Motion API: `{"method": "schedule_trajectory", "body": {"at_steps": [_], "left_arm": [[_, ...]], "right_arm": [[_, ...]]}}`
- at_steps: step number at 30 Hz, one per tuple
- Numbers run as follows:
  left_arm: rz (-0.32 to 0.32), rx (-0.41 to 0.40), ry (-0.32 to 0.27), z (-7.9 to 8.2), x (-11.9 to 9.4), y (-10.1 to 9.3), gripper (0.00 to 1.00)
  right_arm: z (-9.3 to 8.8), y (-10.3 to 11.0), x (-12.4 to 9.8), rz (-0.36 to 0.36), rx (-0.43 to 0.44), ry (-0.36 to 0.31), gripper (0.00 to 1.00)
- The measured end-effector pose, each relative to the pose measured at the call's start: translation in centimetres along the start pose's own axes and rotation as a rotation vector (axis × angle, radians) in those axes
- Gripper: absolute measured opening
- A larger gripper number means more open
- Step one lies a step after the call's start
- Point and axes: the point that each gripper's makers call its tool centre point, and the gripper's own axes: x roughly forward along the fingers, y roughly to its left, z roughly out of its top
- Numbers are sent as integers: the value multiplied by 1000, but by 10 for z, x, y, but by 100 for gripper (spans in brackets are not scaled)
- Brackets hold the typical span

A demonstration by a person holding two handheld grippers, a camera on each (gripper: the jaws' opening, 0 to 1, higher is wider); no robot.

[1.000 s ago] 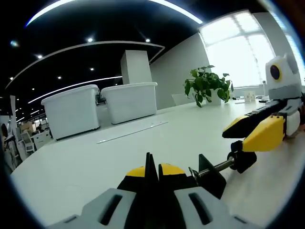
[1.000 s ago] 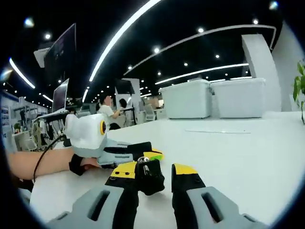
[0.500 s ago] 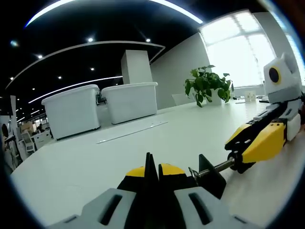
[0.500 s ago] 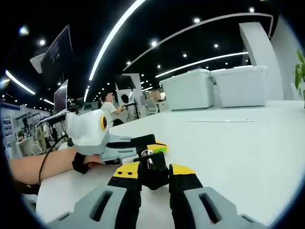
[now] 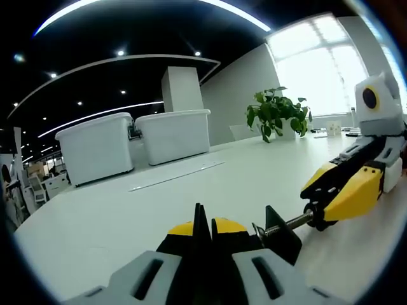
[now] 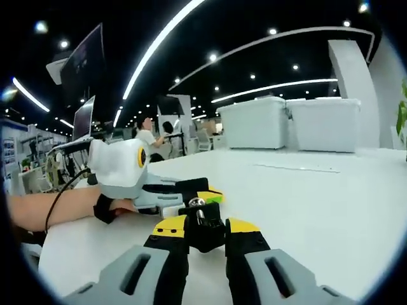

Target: Clamp the fixed fixture on the desktop, loosen the retaining clip, secure it to the edge of the desk, and tighten the retaining clip.

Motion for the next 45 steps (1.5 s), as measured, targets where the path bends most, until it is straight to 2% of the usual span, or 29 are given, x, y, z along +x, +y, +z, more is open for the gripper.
{"method": "schedule_trajectory", "body": {"at_steps": [6, 8, 15, 19, 26, 32, 45], "left_arm": [[0, 0, 0, 0, 0, 0, 8], [0, -1, 1, 0, 0, 0, 8], [1, -1, 1, 0, 0, 1, 8], [2, -1, 1, 0, 0, 1, 8], [3, -1, 1, 0, 0, 1, 8], [3, -1, 2, 0, 1, 2, 8], [2, -1, 2, 0, 1, 2, 8]], "right_arm": [[1, 4, 0, -14, -149, -2, 21], [3, -4, 0, -19, -203, -2, 21], [4, 0, 2, -19, -264, -2, 21], [5, 2, 3, -27, -368, -6, 21], [6, 1, 4, -26, -395, -5, 21], [6, 3, 5, -33, -493, -5, 21], [8, 0, 6, -35, -548, -5, 21]]}}
